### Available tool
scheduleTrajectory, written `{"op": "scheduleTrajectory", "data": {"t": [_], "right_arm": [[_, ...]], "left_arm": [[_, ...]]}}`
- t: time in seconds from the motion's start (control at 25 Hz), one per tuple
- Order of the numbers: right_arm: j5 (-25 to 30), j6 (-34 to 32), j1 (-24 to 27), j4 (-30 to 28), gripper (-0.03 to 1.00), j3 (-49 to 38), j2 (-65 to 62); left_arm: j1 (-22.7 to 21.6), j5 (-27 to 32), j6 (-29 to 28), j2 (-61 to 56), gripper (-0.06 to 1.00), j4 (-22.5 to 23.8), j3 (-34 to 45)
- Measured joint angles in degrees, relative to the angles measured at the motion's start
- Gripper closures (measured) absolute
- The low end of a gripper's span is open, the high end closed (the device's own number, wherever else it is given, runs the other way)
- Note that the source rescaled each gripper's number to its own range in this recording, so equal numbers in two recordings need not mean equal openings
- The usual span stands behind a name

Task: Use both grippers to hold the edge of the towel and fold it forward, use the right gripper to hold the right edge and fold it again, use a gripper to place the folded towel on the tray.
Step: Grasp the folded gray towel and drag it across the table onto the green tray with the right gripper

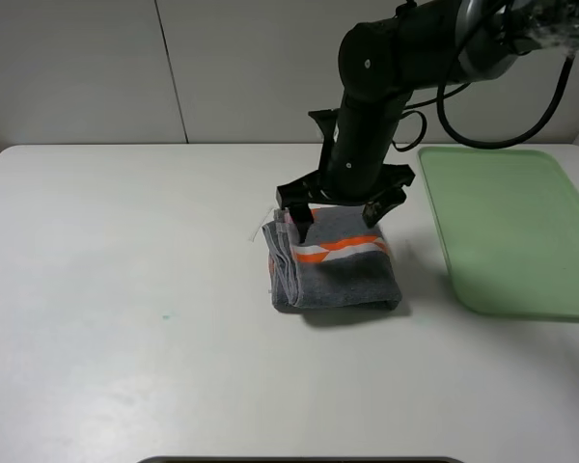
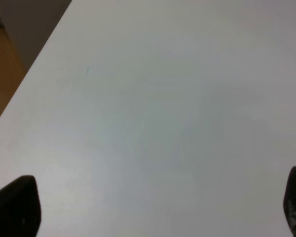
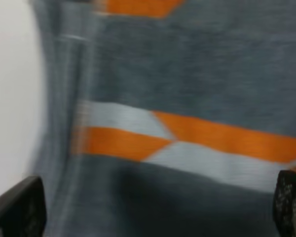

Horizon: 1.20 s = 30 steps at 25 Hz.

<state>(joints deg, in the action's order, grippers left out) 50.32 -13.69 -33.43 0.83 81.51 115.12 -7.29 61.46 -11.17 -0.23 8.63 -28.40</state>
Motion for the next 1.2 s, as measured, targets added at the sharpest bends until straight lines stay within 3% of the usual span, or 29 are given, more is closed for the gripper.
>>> {"op": "scheduleTrajectory", "data": {"t": [0.08,0.48,1.2], "right_arm": [[0.8,1.7,2.0,-2.5,-0.03,0.0,0.0],[0.9,5.4,9.3,-3.1,-0.03,0.0,0.3],[-0.9,9.2,10.3,-2.1,-0.03,0.0,8.9]], "left_arm": [[0.0,0.0,0.0,0.0,-0.06,0.0,0.0],[0.0,0.0,0.0,0.0,-0.06,0.0,0.0],[0.0,0.0,0.0,0.0,-0.06,0.0,0.0]]}}
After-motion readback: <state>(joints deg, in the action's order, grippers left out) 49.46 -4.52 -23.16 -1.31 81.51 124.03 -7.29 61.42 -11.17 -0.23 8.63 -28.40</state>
